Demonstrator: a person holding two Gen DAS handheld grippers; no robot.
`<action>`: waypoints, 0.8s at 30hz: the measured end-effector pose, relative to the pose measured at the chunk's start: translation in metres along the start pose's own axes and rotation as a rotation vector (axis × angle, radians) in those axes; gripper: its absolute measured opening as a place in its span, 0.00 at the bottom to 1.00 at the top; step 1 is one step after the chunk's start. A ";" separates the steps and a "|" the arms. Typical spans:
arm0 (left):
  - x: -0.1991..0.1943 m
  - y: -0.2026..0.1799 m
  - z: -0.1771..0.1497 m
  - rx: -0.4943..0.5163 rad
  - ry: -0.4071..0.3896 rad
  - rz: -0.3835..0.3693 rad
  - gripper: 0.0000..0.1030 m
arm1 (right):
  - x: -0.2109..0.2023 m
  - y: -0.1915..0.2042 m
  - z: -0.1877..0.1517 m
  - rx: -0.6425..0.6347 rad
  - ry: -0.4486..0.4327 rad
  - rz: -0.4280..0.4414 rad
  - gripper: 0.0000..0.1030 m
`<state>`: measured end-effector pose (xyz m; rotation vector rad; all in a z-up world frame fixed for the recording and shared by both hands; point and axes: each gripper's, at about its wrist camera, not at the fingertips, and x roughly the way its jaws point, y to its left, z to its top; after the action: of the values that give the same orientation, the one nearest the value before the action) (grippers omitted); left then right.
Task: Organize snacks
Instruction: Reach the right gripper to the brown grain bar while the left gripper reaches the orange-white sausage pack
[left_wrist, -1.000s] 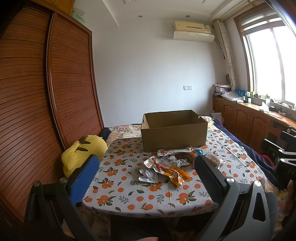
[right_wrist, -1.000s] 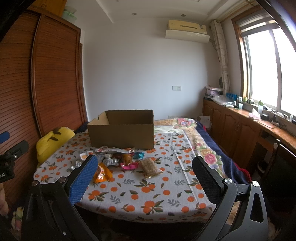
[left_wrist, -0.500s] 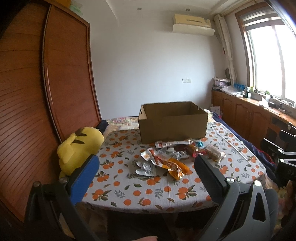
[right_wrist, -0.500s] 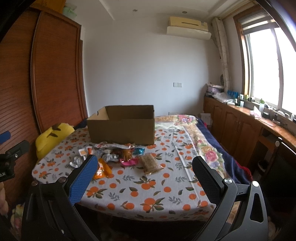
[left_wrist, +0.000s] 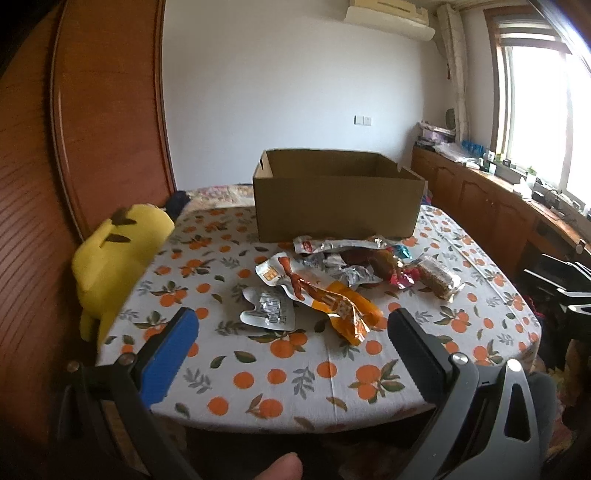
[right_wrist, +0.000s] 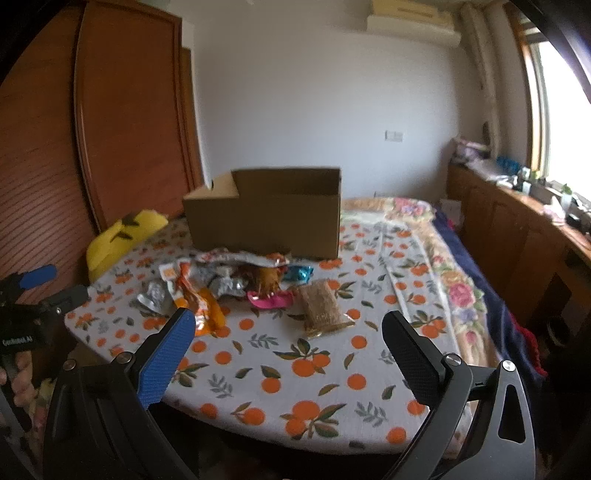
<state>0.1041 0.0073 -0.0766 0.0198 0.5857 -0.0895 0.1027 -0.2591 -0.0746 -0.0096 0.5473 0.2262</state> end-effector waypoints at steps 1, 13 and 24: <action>0.006 0.000 0.000 0.001 0.007 0.000 1.00 | 0.010 -0.003 0.001 -0.006 0.019 0.006 0.99; 0.082 -0.009 0.008 -0.015 0.150 -0.086 0.98 | 0.114 -0.026 0.011 -0.086 0.203 0.088 0.82; 0.158 0.008 0.024 -0.148 0.295 -0.072 0.95 | 0.165 -0.038 0.012 -0.134 0.305 0.107 0.74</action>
<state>0.2490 0.0013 -0.1441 -0.1334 0.8865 -0.1136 0.2543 -0.2600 -0.1518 -0.1476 0.8370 0.3691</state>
